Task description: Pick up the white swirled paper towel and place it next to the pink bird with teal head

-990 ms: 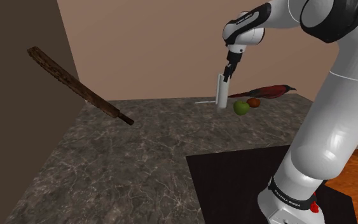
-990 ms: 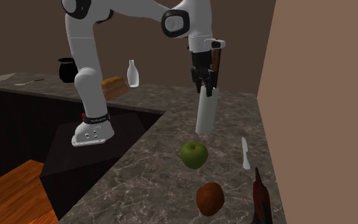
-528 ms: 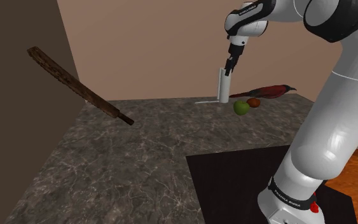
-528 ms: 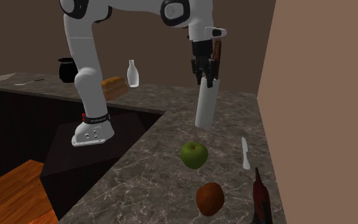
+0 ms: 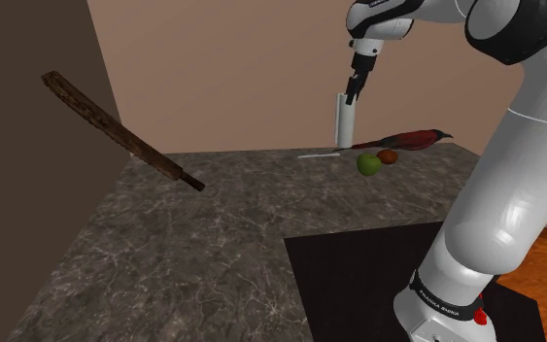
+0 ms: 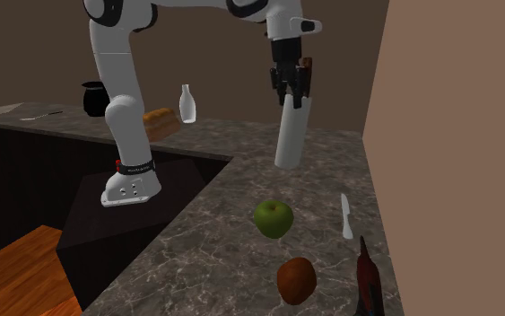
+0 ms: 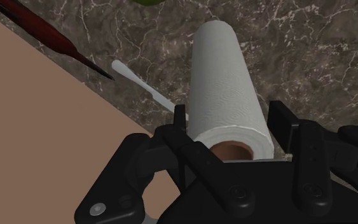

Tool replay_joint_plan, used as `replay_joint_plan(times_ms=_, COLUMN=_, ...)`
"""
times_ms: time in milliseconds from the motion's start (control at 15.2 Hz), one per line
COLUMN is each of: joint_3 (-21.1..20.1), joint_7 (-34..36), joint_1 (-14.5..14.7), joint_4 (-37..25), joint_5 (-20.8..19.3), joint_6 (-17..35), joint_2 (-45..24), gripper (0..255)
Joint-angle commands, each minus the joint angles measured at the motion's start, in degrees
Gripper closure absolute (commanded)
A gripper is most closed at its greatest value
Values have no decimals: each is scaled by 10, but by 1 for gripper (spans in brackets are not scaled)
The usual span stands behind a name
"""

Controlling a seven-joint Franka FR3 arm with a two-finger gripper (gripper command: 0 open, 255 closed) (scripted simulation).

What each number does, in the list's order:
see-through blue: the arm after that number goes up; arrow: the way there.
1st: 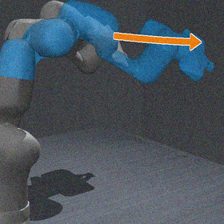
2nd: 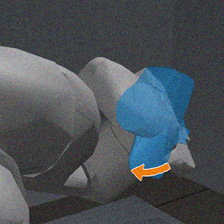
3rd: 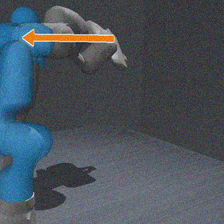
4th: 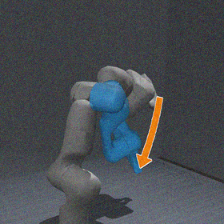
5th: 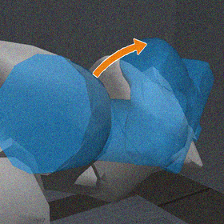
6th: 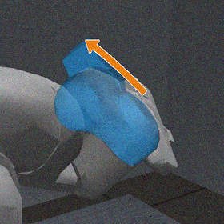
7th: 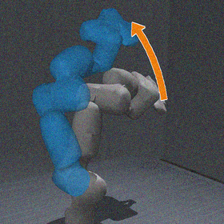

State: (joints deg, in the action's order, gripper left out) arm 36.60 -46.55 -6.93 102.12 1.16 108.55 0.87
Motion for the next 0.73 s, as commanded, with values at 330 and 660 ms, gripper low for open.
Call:
replay_joint_plan(times_ms=330, joint_3=1, joint_7=-1, joint_1=-1, joint_4=-61, joint_5=3, joint_6=-56, joint_2=-6, gripper=255)
replay_joint_plan(times_ms=660, joint_3=3, joint_7=-4, joint_1=-3, joint_4=-108, joint_5=9, joint_6=-97, joint_2=-15, gripper=255)
